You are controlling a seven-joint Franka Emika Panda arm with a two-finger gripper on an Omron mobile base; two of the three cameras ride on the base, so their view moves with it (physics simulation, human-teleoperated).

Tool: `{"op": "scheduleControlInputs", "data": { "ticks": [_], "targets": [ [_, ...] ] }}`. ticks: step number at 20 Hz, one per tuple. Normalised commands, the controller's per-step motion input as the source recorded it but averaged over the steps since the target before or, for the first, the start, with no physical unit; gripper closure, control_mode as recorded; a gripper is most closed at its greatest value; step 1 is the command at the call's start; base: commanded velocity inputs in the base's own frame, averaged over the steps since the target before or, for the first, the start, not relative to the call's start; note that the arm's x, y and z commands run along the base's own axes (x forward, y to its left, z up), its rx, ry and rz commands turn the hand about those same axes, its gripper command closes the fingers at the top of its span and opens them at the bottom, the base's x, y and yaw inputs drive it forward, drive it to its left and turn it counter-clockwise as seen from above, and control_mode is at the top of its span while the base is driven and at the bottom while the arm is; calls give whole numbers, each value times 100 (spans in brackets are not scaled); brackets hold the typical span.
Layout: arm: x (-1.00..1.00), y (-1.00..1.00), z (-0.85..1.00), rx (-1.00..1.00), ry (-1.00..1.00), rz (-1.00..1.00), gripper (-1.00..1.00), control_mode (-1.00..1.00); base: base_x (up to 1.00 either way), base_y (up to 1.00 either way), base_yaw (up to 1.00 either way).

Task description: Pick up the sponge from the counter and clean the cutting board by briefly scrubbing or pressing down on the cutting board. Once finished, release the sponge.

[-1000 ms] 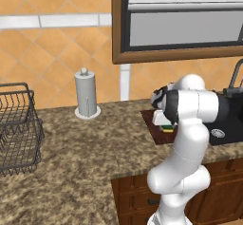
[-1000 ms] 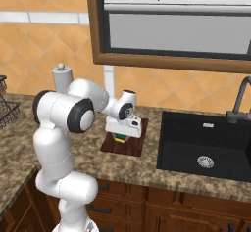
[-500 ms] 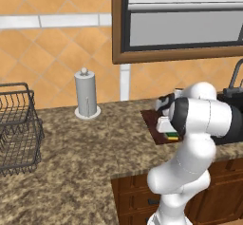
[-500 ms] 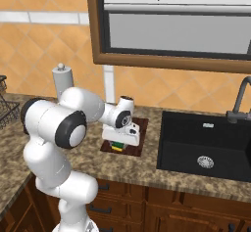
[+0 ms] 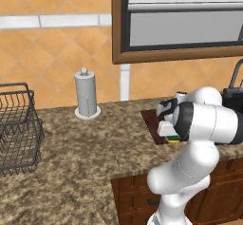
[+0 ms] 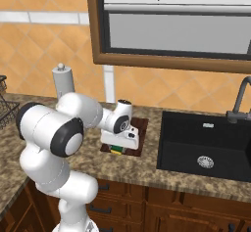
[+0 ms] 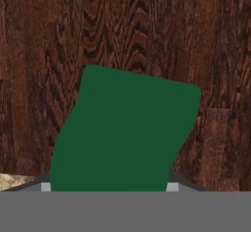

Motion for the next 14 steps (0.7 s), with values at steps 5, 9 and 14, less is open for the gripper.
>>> {"op": "scheduleControlInputs", "data": {
  "ticks": [5,9,14],
  "targets": [
    [0,-23,-10,0,-4,0,100,-100,0,0,0],
    [0,-49,0,0,-8,0,100,-100,0,0,0],
    [1,-34,-3,0,-4,0,100,-100,0,0,0]
  ]
}}
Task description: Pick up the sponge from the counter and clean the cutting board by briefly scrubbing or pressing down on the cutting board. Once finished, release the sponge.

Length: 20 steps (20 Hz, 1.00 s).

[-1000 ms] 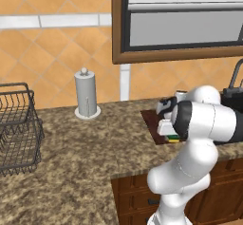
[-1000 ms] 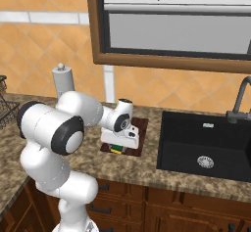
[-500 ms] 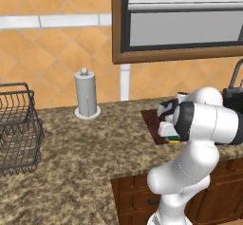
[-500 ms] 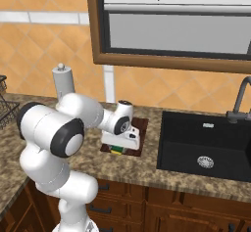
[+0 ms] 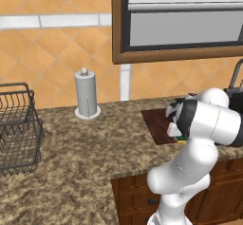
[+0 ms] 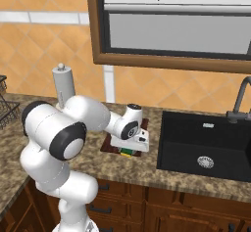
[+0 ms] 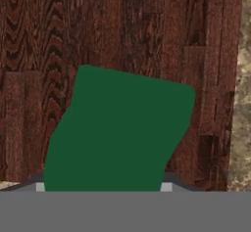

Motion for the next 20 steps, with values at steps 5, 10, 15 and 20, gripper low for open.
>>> {"op": "scheduleControlInputs", "data": {
  "ticks": [5,10,15,20],
  "targets": [
    [24,-5,-11,0,-3,0,100,-100,0,0,0],
    [50,0,-4,0,-12,0,100,-100,0,0,0],
    [31,-1,0,0,-9,0,100,-100,0,0,0],
    [39,0,0,0,-5,0,100,-100,0,0,0]
  ]
}}
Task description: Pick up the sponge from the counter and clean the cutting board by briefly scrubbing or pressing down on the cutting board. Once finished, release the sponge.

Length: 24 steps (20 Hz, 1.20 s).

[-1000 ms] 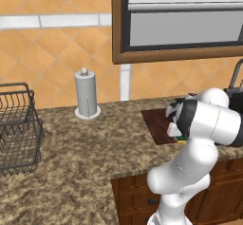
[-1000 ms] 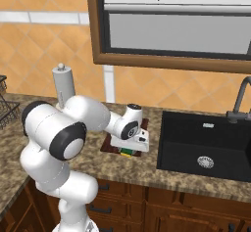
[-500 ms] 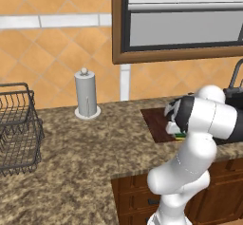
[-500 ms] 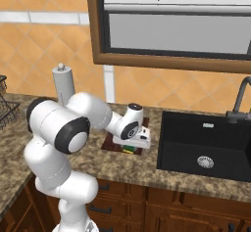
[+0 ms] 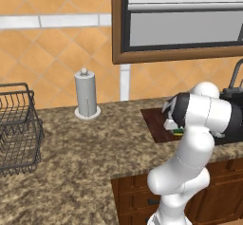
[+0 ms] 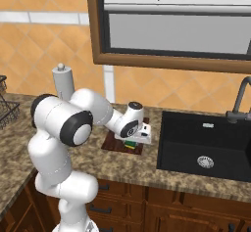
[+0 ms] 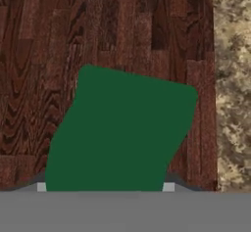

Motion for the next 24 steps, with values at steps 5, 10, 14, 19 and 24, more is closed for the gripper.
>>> {"op": "scheduleControlInputs", "data": {
  "ticks": [5,10,14,19,24],
  "targets": [
    [55,0,0,0,-2,0,100,-100,0,0,0],
    [64,0,-2,0,0,0,100,-100,0,0,0],
    [73,0,-4,0,0,0,100,-100,0,0,0],
    [80,0,-9,0,0,0,100,-100,0,0,0],
    [83,0,-13,0,0,0,100,-100,0,0,0]
  ]
}}
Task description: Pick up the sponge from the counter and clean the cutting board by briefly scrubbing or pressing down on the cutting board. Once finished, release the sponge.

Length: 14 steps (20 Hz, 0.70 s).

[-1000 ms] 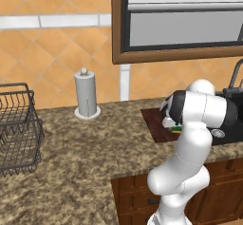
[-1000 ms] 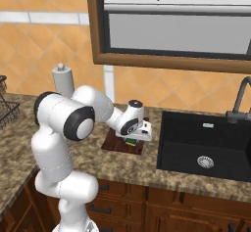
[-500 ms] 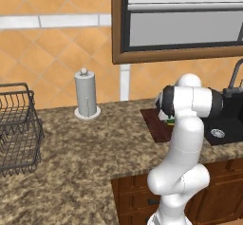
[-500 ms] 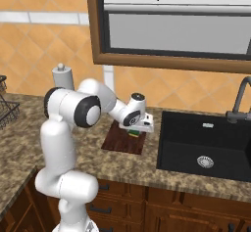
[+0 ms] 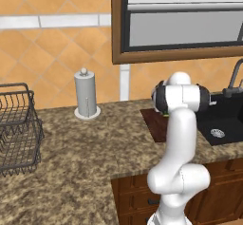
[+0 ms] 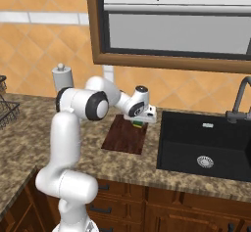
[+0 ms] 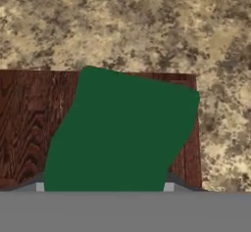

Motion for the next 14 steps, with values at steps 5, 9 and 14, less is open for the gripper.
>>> {"op": "scheduleControlInputs", "data": {
  "ticks": [5,9,14],
  "targets": [
    [71,-4,-17,0,0,0,100,-100,0,0,0],
    [44,-21,-17,0,0,0,100,-100,0,0,0],
    [0,-54,-17,0,0,0,100,-100,0,0,0]
  ]
}}
